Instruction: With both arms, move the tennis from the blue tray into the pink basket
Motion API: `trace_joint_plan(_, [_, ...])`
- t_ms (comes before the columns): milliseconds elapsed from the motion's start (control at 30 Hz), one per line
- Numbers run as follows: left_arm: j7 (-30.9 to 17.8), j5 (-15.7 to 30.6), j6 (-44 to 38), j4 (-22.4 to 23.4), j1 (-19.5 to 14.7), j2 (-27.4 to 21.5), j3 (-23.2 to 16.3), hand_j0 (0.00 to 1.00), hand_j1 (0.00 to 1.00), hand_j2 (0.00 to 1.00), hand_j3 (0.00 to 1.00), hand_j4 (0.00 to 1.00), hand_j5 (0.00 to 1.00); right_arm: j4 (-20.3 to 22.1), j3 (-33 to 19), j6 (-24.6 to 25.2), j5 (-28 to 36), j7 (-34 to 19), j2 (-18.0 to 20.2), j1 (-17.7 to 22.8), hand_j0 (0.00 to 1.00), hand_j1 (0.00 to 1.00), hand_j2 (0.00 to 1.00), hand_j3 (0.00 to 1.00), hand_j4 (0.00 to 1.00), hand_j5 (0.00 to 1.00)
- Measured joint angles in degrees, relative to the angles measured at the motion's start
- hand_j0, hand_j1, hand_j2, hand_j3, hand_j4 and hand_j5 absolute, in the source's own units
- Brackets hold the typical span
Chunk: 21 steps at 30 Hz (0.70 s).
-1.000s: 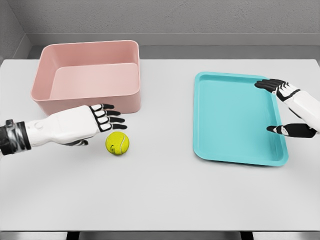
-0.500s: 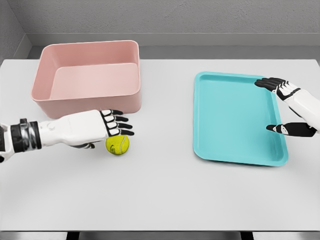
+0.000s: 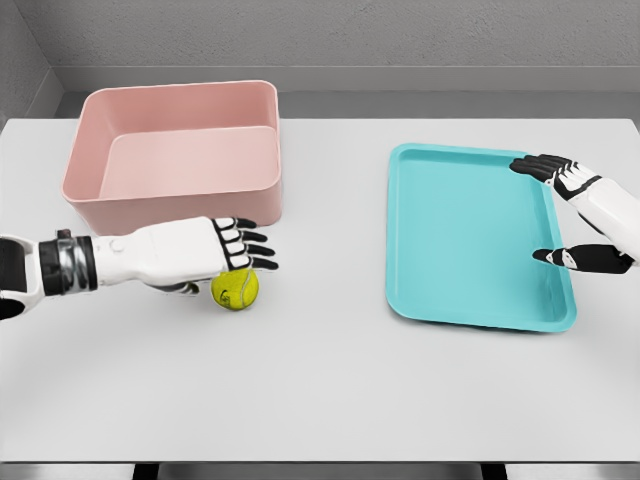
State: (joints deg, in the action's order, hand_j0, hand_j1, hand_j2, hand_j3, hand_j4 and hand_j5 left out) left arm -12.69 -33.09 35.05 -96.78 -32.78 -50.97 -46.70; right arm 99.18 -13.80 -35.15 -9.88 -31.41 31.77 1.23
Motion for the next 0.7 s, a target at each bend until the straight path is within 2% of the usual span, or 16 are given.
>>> trace_joint_plan(300, [0.01, -0.05, 0.01, 1.09, -0.26, 1.70, -1.24, 1.00, 1.00, 1.00, 1.00, 1.00, 1.00, -0.03, -0.08, 0.00, 0.02, 0.00, 0.02, 0.00, 1.00, 1.00, 1.00, 1.00, 1.00, 1.00])
trace_joint_plan(700, [0.01, 0.08, 0.00, 2.70, 0.00, 1.66, -1.80, 1.00, 1.00, 1.00, 1.00, 1.00, 1.00, -0.03, -0.08, 0.00, 0.02, 0.01, 0.06, 0.00, 1.00, 1.00, 1.00, 1.00, 1.00, 1.00])
